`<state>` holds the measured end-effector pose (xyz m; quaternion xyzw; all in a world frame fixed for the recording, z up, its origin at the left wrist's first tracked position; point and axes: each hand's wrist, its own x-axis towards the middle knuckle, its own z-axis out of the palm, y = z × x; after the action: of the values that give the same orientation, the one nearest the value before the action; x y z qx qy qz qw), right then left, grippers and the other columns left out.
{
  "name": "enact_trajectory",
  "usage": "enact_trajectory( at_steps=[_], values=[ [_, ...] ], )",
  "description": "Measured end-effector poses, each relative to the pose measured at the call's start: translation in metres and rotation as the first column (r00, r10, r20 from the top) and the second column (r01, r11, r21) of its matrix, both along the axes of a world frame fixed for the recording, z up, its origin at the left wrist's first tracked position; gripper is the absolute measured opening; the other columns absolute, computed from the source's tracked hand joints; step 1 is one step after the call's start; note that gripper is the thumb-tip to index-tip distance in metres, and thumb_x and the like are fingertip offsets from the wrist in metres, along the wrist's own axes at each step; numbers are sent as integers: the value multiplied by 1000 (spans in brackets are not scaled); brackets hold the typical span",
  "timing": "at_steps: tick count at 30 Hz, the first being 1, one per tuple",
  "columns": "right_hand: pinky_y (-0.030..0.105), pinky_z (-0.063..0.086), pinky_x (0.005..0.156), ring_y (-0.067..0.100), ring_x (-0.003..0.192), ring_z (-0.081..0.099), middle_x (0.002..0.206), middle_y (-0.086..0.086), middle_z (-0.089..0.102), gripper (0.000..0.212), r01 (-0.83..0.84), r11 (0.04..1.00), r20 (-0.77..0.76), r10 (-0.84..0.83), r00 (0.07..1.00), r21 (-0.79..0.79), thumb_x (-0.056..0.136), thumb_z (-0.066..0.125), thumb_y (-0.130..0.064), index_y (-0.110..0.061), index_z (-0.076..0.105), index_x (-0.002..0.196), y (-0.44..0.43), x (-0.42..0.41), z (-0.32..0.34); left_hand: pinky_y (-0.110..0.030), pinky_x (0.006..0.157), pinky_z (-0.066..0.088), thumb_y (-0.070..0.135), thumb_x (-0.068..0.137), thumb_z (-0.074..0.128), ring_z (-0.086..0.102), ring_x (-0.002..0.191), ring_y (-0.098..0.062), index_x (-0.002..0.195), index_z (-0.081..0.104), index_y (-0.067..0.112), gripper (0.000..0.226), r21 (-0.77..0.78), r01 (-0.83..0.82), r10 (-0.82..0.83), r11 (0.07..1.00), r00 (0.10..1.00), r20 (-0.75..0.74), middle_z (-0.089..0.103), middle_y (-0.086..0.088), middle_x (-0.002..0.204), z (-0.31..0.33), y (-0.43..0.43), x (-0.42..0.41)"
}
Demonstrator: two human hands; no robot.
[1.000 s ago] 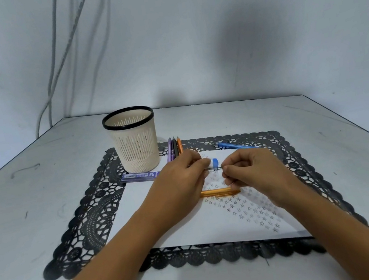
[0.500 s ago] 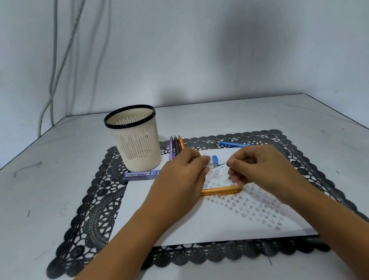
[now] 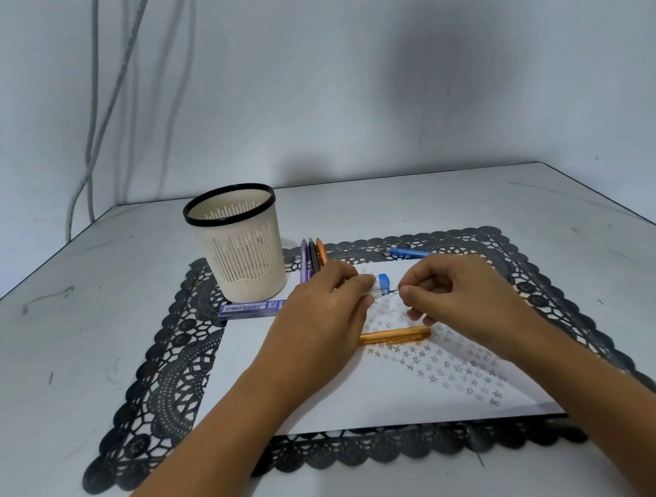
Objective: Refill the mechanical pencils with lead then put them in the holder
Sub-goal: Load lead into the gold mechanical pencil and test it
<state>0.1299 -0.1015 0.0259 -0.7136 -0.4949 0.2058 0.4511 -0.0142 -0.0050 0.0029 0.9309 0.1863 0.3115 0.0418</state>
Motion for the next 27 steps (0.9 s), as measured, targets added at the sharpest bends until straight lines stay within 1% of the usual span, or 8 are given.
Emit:
enact_trajectory(
  at_steps=[4, 8, 13, 17, 19, 21, 24, 27],
  values=[
    [22, 55, 65, 6, 63, 67, 73, 0, 69, 7, 11, 1000, 16, -11, 1000, 9, 85, 61, -13, -17, 65, 81, 0, 1, -1, -29, 62, 50, 19, 86, 51, 61, 74, -23, 105, 65, 4, 29, 1, -2, 2, 1000, 1000, 0, 62, -9, 96, -1, 0, 0],
    [21, 54, 66, 0, 62, 66, 71, -6, 69, 10, 38, 999, 81, -40, 996, 22, 88, 60, -18, -21, 66, 80, 0, 2, -2, -25, 63, 46, 19, 86, 51, 61, 74, -22, 106, 65, 5, 29, -5, -7, 7, 1000, 1000, 1, 62, -9, 96, -1, 1, 0],
    [11, 49, 59, -6, 60, 64, 68, -10, 67, 11, 52, 998, 165, -56, 985, 25, 89, 58, -21, -23, 65, 79, 0, 5, -3, -22, 61, 43, 16, 85, 54, 61, 71, -22, 105, 65, 3, 27, -10, -7, 7, 1000, 1000, 0, 62, -10, 94, -1, 1, 0],
    [5, 44, 53, -9, 55, 60, 65, -12, 65, 13, 57, 998, 198, -61, 978, 29, 89, 58, -20, -23, 63, 77, 0, 5, -2, -25, 61, 46, 19, 86, 51, 61, 72, -22, 106, 65, 4, 28, -12, -4, 4, 1000, 1000, 1, 61, -9, 95, -1, 1, 0],
    [9, 45, 54, -8, 54, 61, 65, -12, 65, 15, 59, 998, 201, -63, 977, 24, 89, 58, -19, -25, 61, 75, 1, 8, -2, -26, 61, 48, 20, 86, 50, 61, 73, -22, 106, 65, 4, 29, -17, -8, 8, 1000, 1000, -1, 61, -9, 96, -1, 2, 0],
    [16, 46, 57, -5, 54, 62, 67, -9, 65, 16, 68, 998, 168, -69, 983, 9, 89, 56, -17, -24, 59, 75, 0, 12, 0, -26, 63, 48, 21, 86, 50, 61, 74, -22, 107, 65, 5, 30, -25, -11, 11, 1000, 1000, -2, 61, -8, 97, -2, 3, 0],
    [24, 47, 59, 5, 58, 60, 70, 0, 64, 14, 124, 992, 63, -125, 990, 7, 90, 51, -13, -16, 60, 79, -2, 21, 5, -28, 64, 50, 21, 86, 49, 61, 75, -24, 106, 65, 6, 29, -41, -22, 22, 999, 1000, 7, 60, -8, 98, -3, 5, -1],
    [26, 48, 60, 15, 64, 58, 73, 6, 62, 15, 210, 978, -10, -210, 978, 19, 90, 48, -12, -9, 59, 81, -4, 30, 6, -29, 64, 50, 20, 86, 50, 62, 76, -25, 106, 65, 5, 29, -47, -38, 39, 998, 999, 16, 61, -8, 99, -4, 7, -1]
  ],
)
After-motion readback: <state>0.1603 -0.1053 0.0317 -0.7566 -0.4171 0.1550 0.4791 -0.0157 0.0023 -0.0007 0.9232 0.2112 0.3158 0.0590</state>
